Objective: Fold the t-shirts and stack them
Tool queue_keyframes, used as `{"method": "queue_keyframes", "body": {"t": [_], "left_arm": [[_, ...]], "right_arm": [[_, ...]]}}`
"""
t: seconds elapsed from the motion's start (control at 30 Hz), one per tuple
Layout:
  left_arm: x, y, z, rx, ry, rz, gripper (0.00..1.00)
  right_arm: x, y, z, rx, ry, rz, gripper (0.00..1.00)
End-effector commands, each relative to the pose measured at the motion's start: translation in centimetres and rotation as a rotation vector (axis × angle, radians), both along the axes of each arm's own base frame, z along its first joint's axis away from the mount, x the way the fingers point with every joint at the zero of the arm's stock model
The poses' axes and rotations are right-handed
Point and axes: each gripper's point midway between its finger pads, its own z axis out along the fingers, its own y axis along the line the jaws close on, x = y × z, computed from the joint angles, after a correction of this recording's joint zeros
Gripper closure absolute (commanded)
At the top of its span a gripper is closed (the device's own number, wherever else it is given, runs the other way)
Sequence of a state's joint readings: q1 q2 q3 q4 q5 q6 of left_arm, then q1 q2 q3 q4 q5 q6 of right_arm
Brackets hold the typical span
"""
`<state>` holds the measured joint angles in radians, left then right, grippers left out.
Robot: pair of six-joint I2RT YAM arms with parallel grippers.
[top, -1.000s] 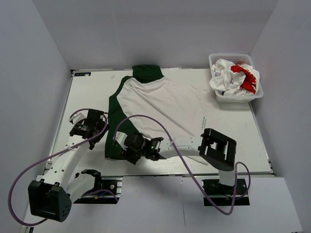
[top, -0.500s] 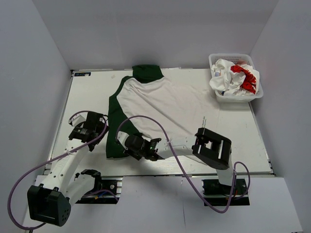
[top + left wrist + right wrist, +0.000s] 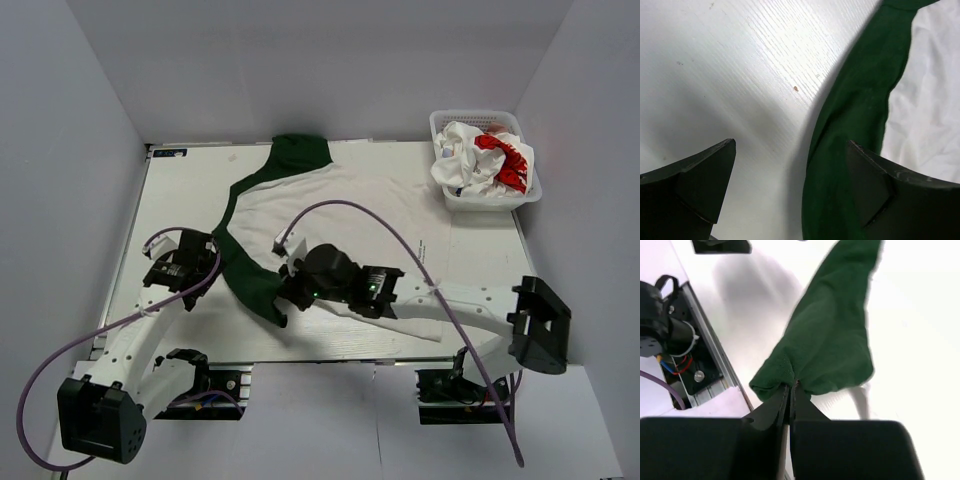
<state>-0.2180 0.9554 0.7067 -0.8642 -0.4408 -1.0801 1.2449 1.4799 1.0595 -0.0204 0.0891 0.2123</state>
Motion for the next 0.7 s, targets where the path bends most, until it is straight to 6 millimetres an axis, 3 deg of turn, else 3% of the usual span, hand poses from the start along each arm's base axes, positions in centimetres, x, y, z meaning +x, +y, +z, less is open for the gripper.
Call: {"method": "queue_keyframes", "body": {"t": [0.0,0.03,0.13,0.17,0.23,0.4,0.5,0.67], "left_arm": [[0.3,-0.4,-0.6,-0.014,0.001,-0.017,0.0],[0.2,-0.4,-0.6,-0.008,0.005,-0.027,0.0],[0.3,-0.7,-1.3,-0.007,0.04,-0.058,0.0],[0.4,-1.0,-1.4,-0.014,0.044,-0.072,0.0],[0.5,-1.2,-2.0,-0.013,0.069,-0.086,0.0],[1.5,-2.2,-3.2,-0.023,0.103,-0.138,0.0],[2.7,-2.9,-3.4,-0.023,0.115,-0.164,0.0],[6.5,-4.3,-2.4,-0.046,0.057,-0.206,0.0]], "right_arm": [[-0.6,-3.7,-5.2,-0.121,0.143,-0.06,1.0],[-0.8,-4.2,-5.9,-0.134,0.17,-0.077,0.89],[-0.8,-6.8,-8.9,-0.213,0.23,-0.146,0.8],[-0.6,-7.6,-9.6,-0.241,0.235,-0.174,0.64],[-0.2,-8.9,-10.4,-0.278,0.235,-0.21,0.51],[2.2,-10.5,-8.7,-0.259,0.149,-0.319,0.27],[4.3,-12.2,-7.7,-0.238,0.095,-0.439,0.17],[8.2,-17.3,-8.3,-0.222,0.128,-0.714,0.1]]}}
